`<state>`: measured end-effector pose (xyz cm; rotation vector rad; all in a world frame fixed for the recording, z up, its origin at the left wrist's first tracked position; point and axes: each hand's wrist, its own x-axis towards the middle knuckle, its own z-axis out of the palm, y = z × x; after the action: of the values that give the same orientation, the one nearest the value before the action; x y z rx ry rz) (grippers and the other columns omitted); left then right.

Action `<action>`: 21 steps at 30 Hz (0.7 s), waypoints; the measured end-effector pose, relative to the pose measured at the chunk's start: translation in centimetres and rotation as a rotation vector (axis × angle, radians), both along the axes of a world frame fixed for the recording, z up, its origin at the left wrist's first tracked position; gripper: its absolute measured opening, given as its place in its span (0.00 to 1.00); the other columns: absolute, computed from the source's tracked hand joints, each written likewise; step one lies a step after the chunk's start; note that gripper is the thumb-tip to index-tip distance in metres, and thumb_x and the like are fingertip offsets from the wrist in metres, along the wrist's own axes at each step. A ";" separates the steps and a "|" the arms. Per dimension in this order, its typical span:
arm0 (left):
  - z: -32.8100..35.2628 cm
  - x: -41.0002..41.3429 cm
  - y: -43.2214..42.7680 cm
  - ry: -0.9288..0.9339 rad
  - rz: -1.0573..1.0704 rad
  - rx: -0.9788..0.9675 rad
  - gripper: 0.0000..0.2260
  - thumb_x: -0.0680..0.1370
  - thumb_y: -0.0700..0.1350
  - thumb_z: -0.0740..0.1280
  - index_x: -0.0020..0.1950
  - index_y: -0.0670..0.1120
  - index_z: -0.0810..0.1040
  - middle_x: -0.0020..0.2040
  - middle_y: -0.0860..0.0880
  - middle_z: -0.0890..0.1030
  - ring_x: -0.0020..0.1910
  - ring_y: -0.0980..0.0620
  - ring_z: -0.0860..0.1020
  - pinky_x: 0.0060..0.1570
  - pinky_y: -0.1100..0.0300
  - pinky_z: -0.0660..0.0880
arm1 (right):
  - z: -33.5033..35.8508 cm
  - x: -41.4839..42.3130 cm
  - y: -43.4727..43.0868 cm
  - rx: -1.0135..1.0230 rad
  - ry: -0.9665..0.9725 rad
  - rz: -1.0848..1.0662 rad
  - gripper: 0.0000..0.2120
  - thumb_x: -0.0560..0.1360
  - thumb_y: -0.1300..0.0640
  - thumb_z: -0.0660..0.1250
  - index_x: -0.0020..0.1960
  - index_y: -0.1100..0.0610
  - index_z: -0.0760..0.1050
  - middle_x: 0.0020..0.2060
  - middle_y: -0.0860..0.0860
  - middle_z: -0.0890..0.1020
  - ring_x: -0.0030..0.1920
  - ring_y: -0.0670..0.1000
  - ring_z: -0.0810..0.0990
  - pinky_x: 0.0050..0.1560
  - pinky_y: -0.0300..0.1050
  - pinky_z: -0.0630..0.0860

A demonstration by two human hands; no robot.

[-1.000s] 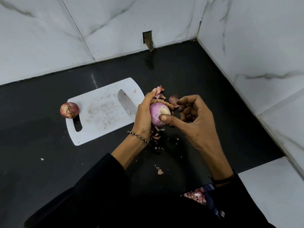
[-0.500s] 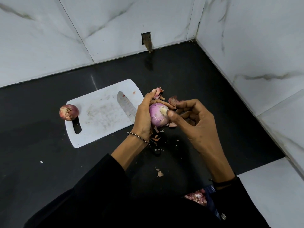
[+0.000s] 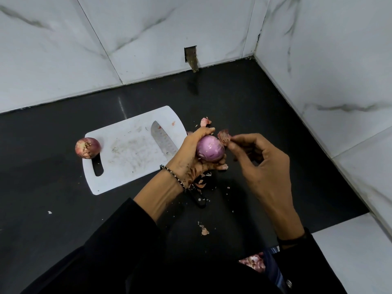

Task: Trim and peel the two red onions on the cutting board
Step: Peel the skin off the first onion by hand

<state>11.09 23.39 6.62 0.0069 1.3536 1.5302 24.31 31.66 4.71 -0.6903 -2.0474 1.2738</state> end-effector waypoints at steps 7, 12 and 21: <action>0.2 -0.4 -0.5 0.055 -0.095 -0.048 0.24 0.79 0.57 0.62 0.36 0.39 0.80 0.30 0.41 0.77 0.21 0.50 0.73 0.20 0.66 0.69 | 0.6 -0.1 0.2 0.128 0.045 0.104 0.12 0.74 0.48 0.74 0.52 0.54 0.81 0.45 0.45 0.81 0.41 0.47 0.79 0.38 0.34 0.73; 0.6 -0.2 -0.6 0.042 -0.029 -0.033 0.18 0.78 0.54 0.64 0.40 0.40 0.80 0.31 0.43 0.79 0.21 0.50 0.74 0.20 0.66 0.68 | 0.4 -0.5 0.3 0.240 0.004 0.222 0.23 0.67 0.40 0.76 0.56 0.48 0.75 0.49 0.46 0.76 0.43 0.47 0.76 0.41 0.33 0.72; 2.0 0.0 -0.5 0.034 -0.134 -0.012 0.14 0.80 0.47 0.61 0.40 0.40 0.78 0.35 0.42 0.80 0.26 0.49 0.77 0.19 0.68 0.70 | 0.9 -0.8 -0.2 0.236 0.000 0.294 0.22 0.66 0.40 0.77 0.54 0.44 0.73 0.50 0.48 0.75 0.44 0.49 0.75 0.41 0.33 0.72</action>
<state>11.05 22.87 8.62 0.1143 1.3618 1.4147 23.51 31.49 5.58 -0.2886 -2.3134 1.1578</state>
